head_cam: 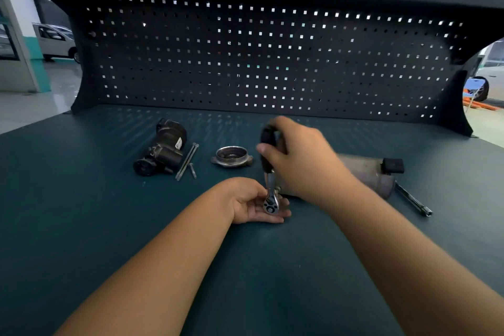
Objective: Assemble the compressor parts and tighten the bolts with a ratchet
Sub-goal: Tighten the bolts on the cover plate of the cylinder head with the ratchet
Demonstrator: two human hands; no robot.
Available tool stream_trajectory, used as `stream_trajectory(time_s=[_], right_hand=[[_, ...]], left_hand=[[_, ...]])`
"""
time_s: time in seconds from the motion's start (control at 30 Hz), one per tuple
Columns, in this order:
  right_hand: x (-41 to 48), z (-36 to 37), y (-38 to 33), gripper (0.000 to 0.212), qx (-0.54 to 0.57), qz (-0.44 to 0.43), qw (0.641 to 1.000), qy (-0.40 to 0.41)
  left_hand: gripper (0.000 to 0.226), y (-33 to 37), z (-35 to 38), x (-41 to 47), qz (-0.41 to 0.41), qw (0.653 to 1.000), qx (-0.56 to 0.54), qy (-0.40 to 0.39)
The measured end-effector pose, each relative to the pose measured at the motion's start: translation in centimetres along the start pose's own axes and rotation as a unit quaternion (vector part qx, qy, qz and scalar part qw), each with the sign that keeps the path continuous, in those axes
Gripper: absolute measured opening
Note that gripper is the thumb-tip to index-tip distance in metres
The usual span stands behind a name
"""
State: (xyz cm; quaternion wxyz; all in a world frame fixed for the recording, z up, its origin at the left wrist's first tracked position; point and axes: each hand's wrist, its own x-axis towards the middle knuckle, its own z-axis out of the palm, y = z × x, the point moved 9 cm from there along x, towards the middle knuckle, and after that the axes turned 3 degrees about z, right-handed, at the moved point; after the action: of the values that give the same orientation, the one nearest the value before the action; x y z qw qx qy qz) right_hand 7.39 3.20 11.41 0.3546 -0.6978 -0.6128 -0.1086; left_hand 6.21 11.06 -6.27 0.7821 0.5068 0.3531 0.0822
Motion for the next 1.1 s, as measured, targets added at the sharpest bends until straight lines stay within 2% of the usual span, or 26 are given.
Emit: stream_trajectory(time_s=[0.13,0.2,0.27,0.33,0.4,0.5,0.63,0.7,0.8,0.9,1.0,1.07,1.1], right_hand=[[0.3,1.8,-0.8,0.028,0.084,-0.051,0.995,0.002],[-0.7,1.0,0.6,0.02,0.135,-0.053,0.988,0.059],[-2.6,-0.5,3.6,0.002,0.202,0.0,0.968,0.147],[-4.6,-1.9,7.1,0.017,0.247,0.089,0.938,0.228],[-5.4,-2.3,10.3,0.021,0.275,0.182,0.914,0.235],[-5.7,-1.8,13.7,0.033,0.28,0.299,0.904,0.125],[-7.2,0.4,15.3,0.024,0.192,0.374,0.897,-0.139],[-7.6,1.0,15.3,0.024,0.153,0.374,0.893,-0.196],[-7.5,0.9,15.1,0.025,0.127,0.364,0.901,-0.199],[-6.7,0.1,14.6,0.026,0.215,0.336,0.908,-0.127],[-5.3,-1.6,12.7,0.017,0.32,0.246,0.915,-0.022],[-4.7,-1.4,10.5,0.005,0.398,0.189,0.897,0.016],[-4.6,-0.8,9.4,0.007,0.425,0.167,0.89,0.026]], left_hand=[[0.031,0.3,-0.1,-0.1,0.012,1.0,0.022,0.018],[0.03,0.0,0.0,-0.2,0.003,1.0,0.02,0.015],[0.025,-0.2,0.3,-0.2,-0.004,1.0,0.006,0.001],[0.02,-0.2,0.4,-0.2,-0.005,1.0,-0.003,-0.008],[0.017,-0.1,0.3,-0.2,0.0,1.0,-0.011,-0.009],[0.017,-0.2,0.2,-0.1,0.002,1.0,-0.012,-0.009],[0.019,-0.2,0.3,-0.1,-0.003,1.0,-0.008,-0.012],[0.02,-0.1,0.1,-0.1,-0.001,1.0,-0.003,-0.011],[0.021,0.0,0.2,-0.3,-0.001,1.0,0.004,-0.013],[0.02,0.0,0.2,-0.5,-0.001,1.0,0.0,-0.004],[0.019,0.1,0.2,-0.6,0.003,1.0,0.002,0.005],[0.019,0.1,0.3,-0.7,0.002,1.0,0.001,0.009],[0.021,0.2,0.3,-0.7,0.004,1.0,-0.001,0.012]])
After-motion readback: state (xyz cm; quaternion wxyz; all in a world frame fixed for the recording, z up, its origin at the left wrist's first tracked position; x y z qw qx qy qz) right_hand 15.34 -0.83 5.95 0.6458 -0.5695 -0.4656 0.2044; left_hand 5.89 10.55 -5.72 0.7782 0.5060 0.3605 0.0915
